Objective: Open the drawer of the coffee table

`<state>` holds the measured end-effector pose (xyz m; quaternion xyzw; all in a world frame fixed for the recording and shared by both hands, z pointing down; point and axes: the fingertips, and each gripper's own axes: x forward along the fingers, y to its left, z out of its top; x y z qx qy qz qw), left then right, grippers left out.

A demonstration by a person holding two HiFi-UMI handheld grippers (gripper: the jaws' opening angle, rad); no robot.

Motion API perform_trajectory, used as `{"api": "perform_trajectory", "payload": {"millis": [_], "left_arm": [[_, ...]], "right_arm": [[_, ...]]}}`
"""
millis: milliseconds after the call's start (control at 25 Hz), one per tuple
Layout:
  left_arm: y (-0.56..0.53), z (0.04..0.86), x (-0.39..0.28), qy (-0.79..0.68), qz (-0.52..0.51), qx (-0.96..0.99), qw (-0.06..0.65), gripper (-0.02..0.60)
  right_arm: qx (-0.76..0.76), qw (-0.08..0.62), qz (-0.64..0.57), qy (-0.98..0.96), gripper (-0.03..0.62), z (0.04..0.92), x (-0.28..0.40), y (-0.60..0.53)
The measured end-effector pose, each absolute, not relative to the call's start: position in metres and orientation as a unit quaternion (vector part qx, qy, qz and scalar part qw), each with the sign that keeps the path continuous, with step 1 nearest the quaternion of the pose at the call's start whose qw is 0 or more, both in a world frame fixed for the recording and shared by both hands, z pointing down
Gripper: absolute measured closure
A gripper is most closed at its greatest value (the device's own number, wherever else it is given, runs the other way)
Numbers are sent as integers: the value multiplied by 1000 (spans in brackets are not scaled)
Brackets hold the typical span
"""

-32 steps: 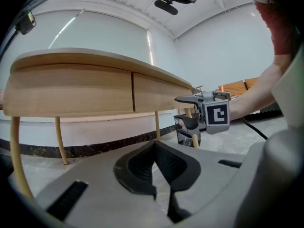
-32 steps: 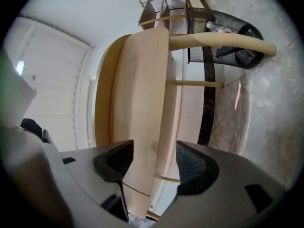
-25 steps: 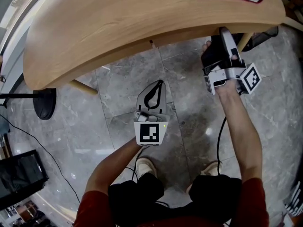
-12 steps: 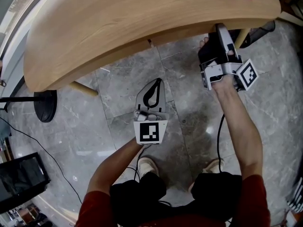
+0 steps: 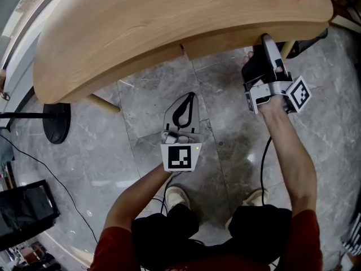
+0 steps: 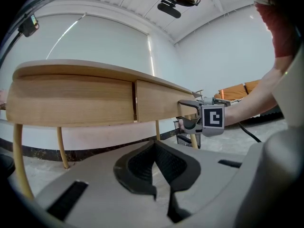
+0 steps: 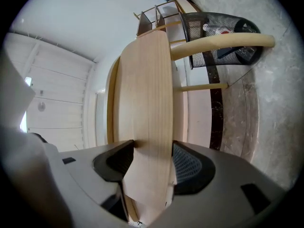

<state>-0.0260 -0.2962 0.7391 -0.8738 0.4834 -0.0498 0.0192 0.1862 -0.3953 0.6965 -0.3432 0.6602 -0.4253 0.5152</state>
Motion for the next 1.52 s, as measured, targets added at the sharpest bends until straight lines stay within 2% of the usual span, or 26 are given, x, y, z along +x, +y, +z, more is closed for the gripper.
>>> {"api": "perform_trajectory", "payload": {"millis": [560, 1160, 1360, 1520], "left_arm": [[-243, 724, -5, 453, -45, -889, 48, 575], [-154, 745, 28, 385, -43, -921, 35, 575], [-152, 747, 39, 348, -68, -933, 60, 575], [-152, 746, 45, 338, -71, -937, 55, 575]], "right_arm": [[-334, 511, -428, 666, 339, 697, 196, -305], [-316, 505, -425, 682, 339, 702, 204, -194], [-318, 511, -427, 675, 339, 703, 207, -189], [-317, 515, -426, 673, 341, 705, 209, -188]]}}
